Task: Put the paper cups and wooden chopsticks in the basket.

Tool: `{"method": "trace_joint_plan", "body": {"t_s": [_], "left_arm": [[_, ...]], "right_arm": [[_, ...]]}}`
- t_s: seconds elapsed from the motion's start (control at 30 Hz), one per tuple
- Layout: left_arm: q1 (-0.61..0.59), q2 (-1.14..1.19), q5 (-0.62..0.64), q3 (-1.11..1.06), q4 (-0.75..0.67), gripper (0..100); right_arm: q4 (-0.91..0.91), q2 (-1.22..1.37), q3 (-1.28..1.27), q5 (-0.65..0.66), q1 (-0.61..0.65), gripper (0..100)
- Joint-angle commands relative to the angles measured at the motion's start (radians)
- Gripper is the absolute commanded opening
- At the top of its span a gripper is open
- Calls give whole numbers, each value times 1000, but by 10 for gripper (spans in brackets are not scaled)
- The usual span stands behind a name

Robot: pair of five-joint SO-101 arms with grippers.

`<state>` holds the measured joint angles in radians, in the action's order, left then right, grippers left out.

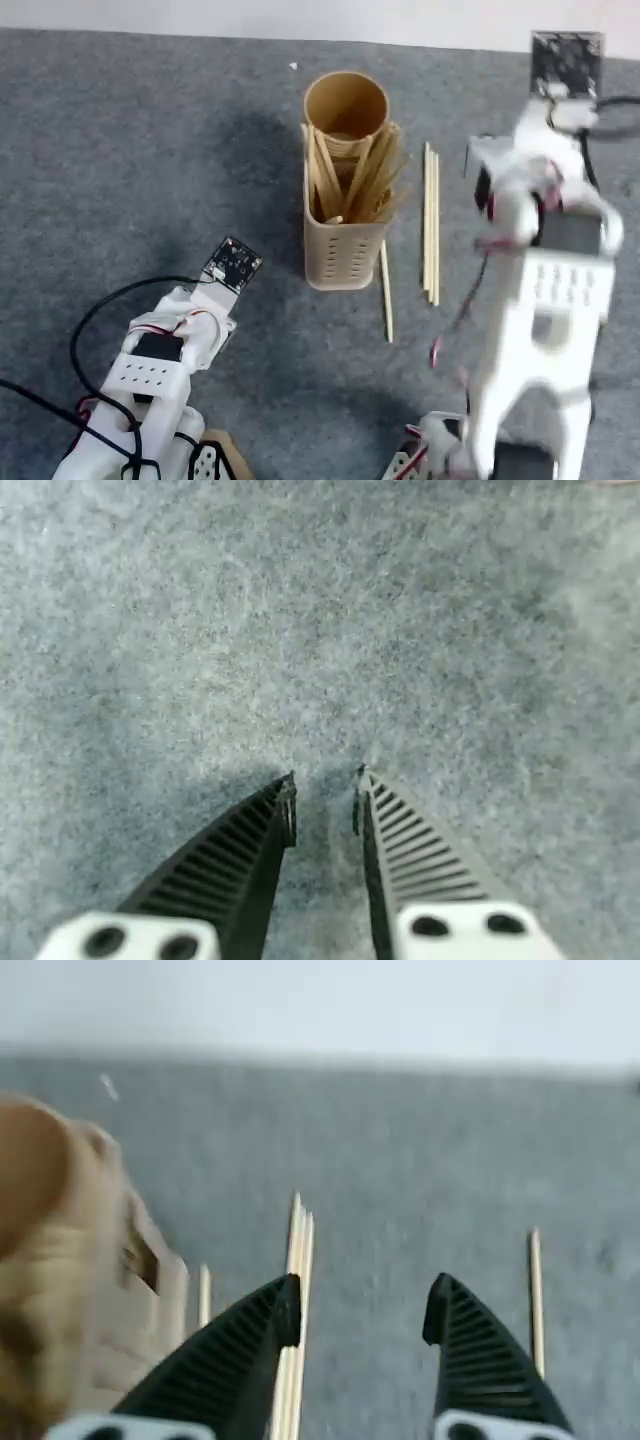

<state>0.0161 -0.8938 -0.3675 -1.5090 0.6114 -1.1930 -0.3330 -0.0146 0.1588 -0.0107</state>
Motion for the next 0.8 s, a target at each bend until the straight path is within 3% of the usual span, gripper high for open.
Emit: {"method": "trace_joint_plan", "body": {"t_s": [0.0,0.3,0.77], "left_arm": [[12,-12,-9,2,-11,130],[12,-12,-9,2,-9,130],[12,-12,-9,2,-11,130]], "right_arm": [[-18,236,59,12,-28,209],[110,622,59,12,31,209],[163,797,59,49,44,209]]}}
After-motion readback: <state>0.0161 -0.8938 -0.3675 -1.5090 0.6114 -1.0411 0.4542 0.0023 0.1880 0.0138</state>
